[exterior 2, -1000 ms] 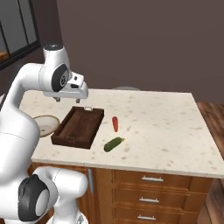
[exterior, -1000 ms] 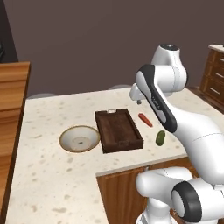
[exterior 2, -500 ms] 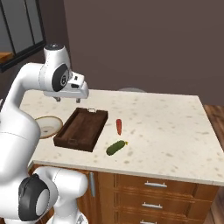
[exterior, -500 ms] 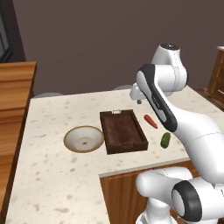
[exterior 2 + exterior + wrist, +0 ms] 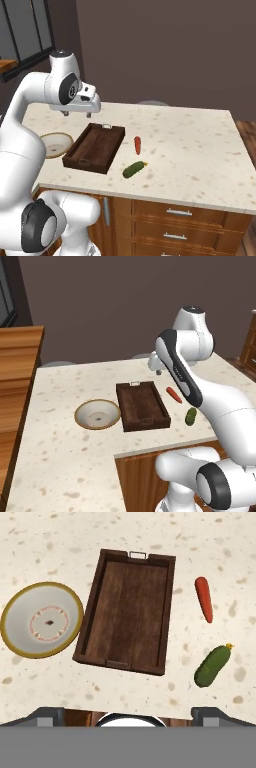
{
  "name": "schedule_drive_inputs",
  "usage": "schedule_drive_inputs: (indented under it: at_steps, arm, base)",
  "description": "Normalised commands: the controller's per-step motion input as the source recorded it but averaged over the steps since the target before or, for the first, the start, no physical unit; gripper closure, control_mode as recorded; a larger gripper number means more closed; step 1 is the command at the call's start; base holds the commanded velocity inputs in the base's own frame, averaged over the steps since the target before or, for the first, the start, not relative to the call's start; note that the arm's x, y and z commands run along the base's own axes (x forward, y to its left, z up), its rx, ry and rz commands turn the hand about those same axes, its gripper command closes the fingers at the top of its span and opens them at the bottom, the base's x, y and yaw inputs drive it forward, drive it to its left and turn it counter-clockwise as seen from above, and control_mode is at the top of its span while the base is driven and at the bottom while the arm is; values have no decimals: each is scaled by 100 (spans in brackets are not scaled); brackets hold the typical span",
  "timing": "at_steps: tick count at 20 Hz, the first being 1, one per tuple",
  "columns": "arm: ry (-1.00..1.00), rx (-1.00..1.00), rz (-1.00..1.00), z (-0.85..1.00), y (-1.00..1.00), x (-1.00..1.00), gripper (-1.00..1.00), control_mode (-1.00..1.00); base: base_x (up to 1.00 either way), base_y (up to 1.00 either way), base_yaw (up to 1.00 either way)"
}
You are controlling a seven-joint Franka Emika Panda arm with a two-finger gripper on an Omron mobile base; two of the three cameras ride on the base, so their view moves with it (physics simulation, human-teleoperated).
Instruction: Place the two vegetables and bowl onto the tray for setting up a vegetable dip station.
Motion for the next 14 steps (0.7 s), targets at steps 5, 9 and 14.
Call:
schedule_drive_inputs:
  at_steps: [5,9,14]
  arm:
    - [0,0,0,0,0,0,-100,100]
    - [0,0,0,0,0,0,-100,100]
    - [0,0,0,0,0,0,-100,100]
  base:
    - [0,0,0]
    - [0,0,0]
    - [0,0,0]
